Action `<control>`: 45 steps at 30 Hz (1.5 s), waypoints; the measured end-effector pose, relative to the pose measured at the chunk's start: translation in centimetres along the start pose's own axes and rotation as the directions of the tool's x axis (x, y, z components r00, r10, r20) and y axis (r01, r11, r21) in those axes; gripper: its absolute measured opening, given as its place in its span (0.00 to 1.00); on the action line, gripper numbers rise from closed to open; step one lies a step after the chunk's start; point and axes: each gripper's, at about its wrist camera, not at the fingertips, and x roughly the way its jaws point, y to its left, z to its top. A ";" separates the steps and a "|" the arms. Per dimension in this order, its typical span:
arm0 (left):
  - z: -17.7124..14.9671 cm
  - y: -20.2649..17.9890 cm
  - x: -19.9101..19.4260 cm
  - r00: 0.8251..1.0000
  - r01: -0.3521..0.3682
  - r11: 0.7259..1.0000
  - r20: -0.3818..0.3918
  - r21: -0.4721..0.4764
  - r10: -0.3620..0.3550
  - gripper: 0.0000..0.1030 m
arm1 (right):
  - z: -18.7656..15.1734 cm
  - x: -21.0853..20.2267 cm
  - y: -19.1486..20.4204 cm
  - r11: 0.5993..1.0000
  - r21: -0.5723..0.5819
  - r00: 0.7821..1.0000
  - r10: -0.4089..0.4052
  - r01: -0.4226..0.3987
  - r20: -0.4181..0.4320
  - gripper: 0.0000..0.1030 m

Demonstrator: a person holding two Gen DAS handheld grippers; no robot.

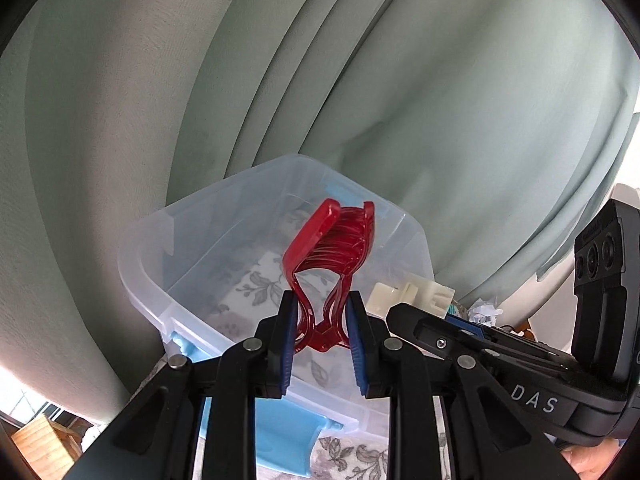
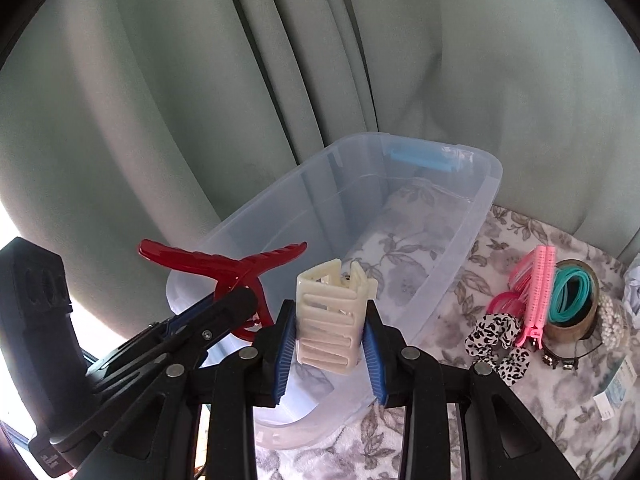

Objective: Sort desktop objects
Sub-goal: 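Carry both clips over the clear bin and open both tools to drop them, then move both tools back toward the remaining objects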

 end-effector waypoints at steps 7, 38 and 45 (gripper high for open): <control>-0.4 -0.5 0.5 1.000 -0.001 1.000 -0.006 0.007 0.001 0.25 | 0.2 0.4 -0.1 1.000 0.004 1.000 0.004 -0.004 0.002 0.35; 1.5 -6.7 -4.0 0.987 0.124 0.982 0.082 0.144 -0.137 0.50 | 0.3 -12.3 -8.0 0.975 0.132 0.947 -0.206 0.178 0.245 0.49; -0.8 -13.7 -3.0 0.968 0.238 0.921 -0.002 0.308 -0.249 0.60 | -2.5 -14.8 -16.4 0.875 0.338 0.886 -0.424 0.347 0.189 0.53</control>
